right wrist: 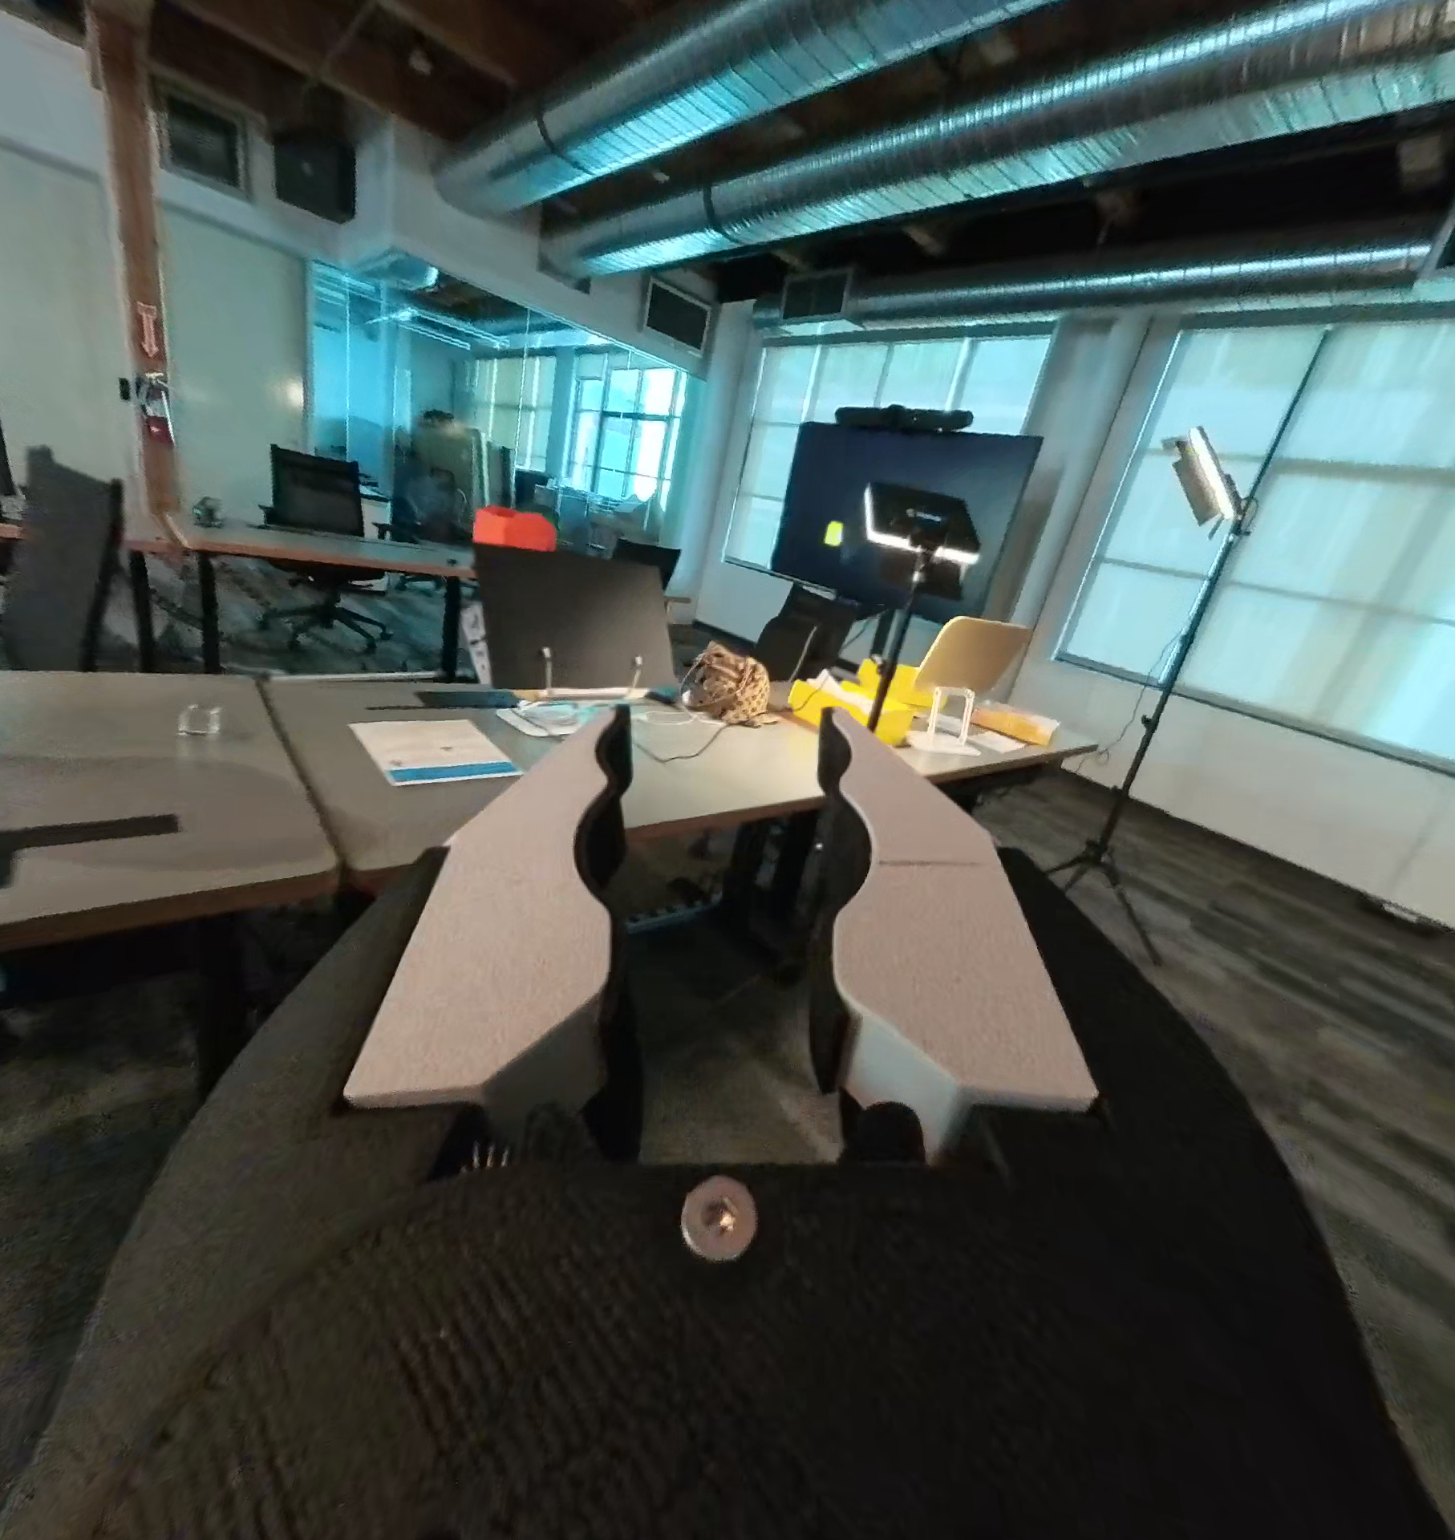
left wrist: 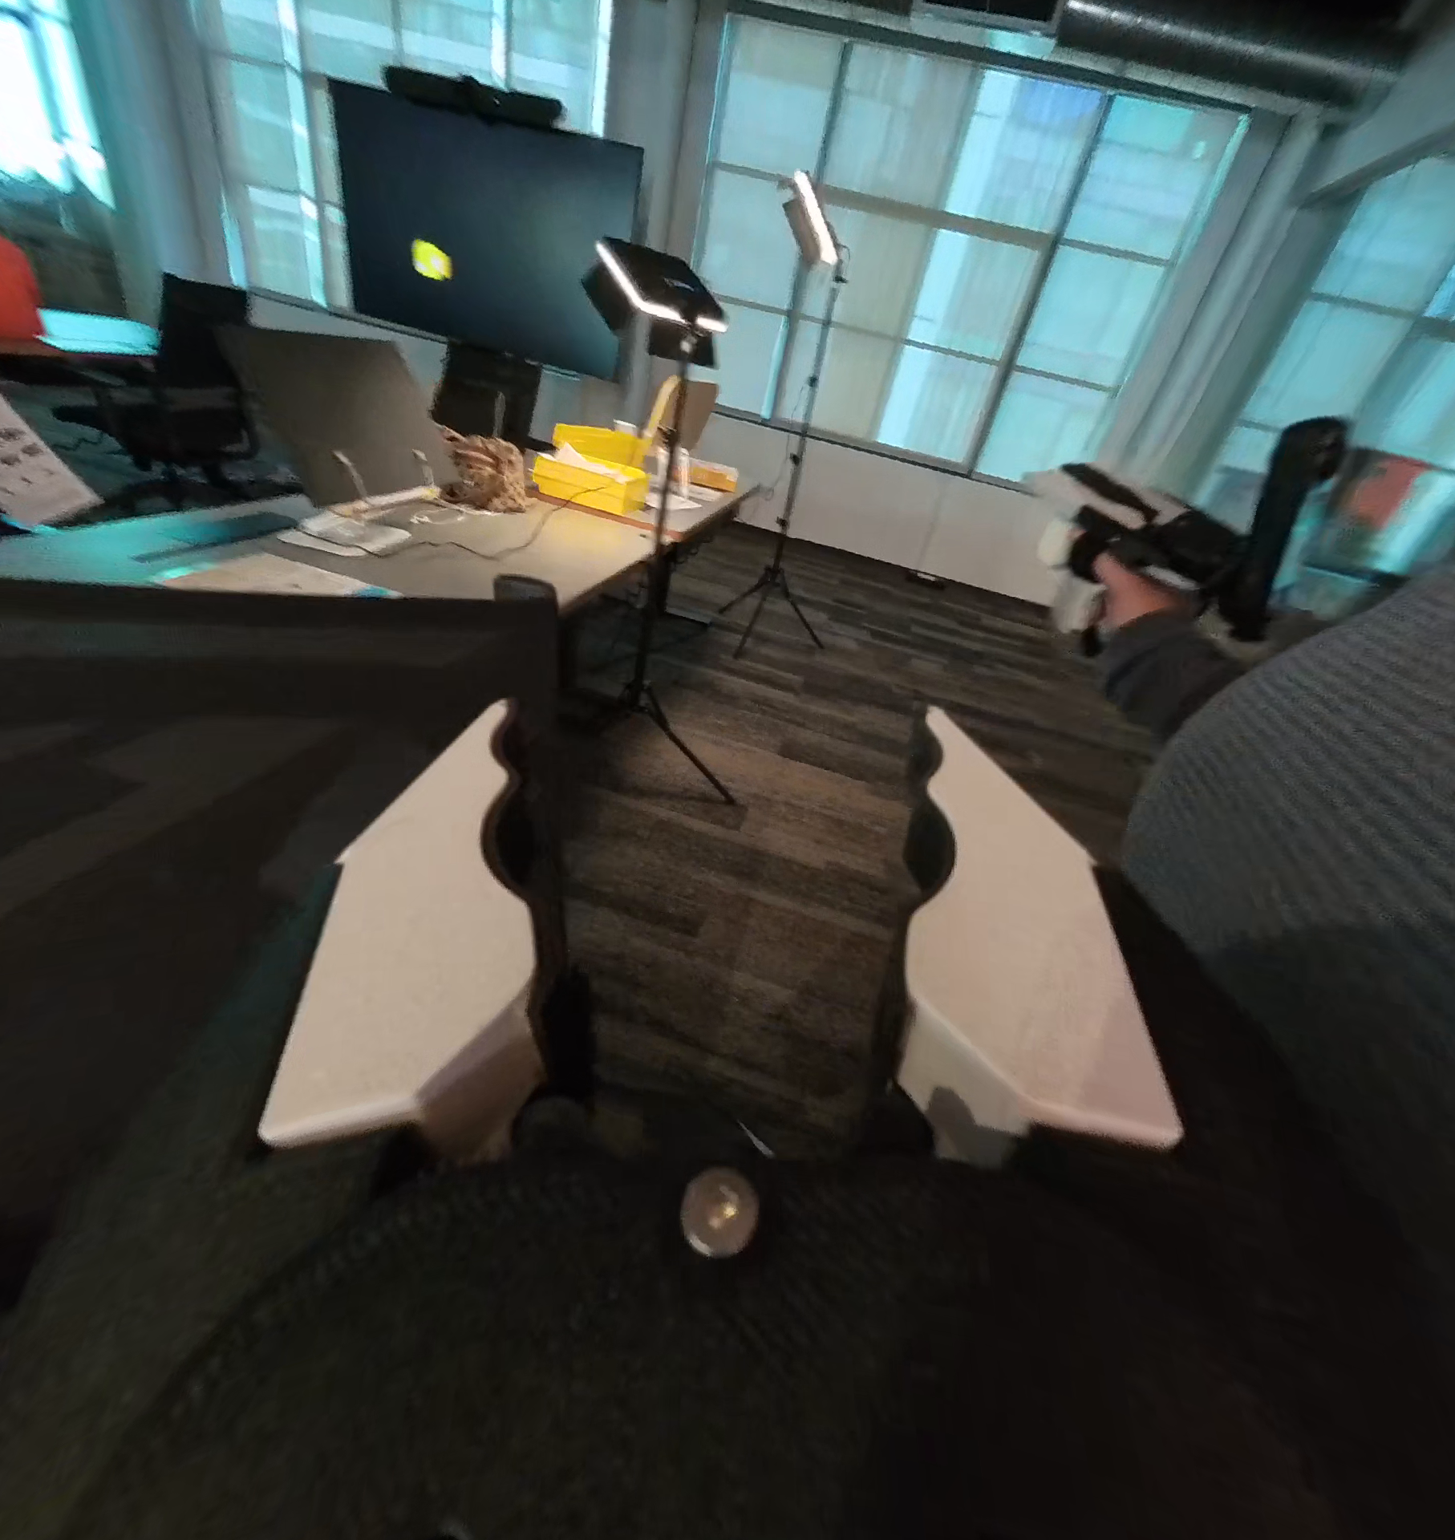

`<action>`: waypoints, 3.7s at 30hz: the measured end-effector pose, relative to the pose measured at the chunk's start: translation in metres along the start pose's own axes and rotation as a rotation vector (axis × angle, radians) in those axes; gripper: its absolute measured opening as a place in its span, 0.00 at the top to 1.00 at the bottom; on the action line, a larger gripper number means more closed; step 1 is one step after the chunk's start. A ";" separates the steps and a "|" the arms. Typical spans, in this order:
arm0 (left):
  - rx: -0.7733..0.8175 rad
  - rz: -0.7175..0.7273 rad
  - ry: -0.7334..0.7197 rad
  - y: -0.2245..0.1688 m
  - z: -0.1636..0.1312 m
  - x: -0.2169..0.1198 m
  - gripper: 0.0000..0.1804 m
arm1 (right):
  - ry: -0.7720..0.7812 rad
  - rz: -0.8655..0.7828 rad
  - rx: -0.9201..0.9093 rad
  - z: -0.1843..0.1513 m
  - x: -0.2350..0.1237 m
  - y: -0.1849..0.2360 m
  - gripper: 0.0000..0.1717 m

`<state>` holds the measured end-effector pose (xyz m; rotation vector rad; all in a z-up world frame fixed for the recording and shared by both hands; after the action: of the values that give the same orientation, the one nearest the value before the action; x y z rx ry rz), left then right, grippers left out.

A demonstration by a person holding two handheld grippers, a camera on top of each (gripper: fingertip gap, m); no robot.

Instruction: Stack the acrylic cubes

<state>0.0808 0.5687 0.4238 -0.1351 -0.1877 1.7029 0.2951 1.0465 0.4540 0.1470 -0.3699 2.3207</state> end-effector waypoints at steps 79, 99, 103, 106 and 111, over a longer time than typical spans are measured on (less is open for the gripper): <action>-0.913 1.943 -0.447 0.021 -0.563 0.761 0.43 | 0.854 1.578 -0.872 -1.109 0.595 0.482 0.85; -0.491 2.457 -0.473 -0.152 -0.220 0.786 0.48 | 0.230 2.679 -0.887 -0.489 0.468 0.220 0.85; -0.366 2.616 -0.533 -0.199 -0.183 0.786 0.48 | -0.101 2.849 -0.744 -0.384 0.425 0.225 0.85; -0.283 2.690 -0.602 -0.228 -0.169 0.781 0.48 | -0.248 2.946 -0.600 -0.320 0.383 0.219 0.85; -0.217 2.776 -0.664 -0.280 -0.166 0.748 0.48 | -0.515 3.072 -0.422 -0.237 0.294 0.196 0.85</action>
<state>0.2807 1.3542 0.3323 0.2154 -0.9692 4.4563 -0.0496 1.1897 0.2492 0.0913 0.4982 -0.7127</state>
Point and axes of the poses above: each gripper's, where its closed fingertips meet, x out along the fingers, z out of its top, y = z × x across the jaws, the point moved 7 cm from there along -x, back along the fingers, and after that the axes turned 1 degree about -z, right-handed, at the moved point
